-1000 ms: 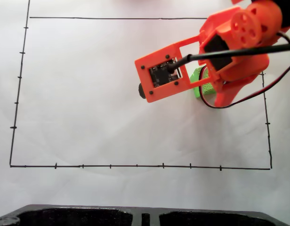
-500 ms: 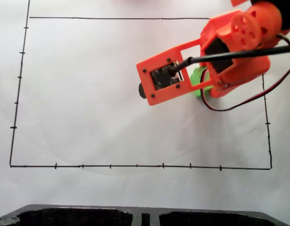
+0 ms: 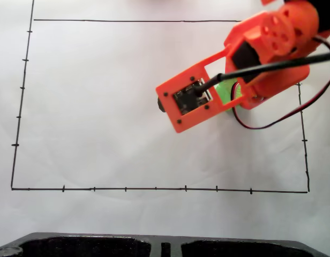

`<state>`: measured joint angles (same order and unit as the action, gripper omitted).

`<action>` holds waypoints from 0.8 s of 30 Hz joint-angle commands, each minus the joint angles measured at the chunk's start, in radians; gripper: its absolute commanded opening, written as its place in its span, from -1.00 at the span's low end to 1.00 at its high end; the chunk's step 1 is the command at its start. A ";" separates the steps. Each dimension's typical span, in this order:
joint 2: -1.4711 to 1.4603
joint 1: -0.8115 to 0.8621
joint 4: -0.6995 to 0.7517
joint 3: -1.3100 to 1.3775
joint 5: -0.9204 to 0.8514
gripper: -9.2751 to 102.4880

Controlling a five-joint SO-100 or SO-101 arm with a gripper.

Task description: Grasp the colored block, Place it on the black dot, and then return the arm to the default position.

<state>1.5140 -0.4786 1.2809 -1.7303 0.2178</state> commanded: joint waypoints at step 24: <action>0.094 0.387 -0.040 -0.140 -0.252 -0.61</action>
<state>1.6107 -0.1058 1.2594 -1.8699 -0.0261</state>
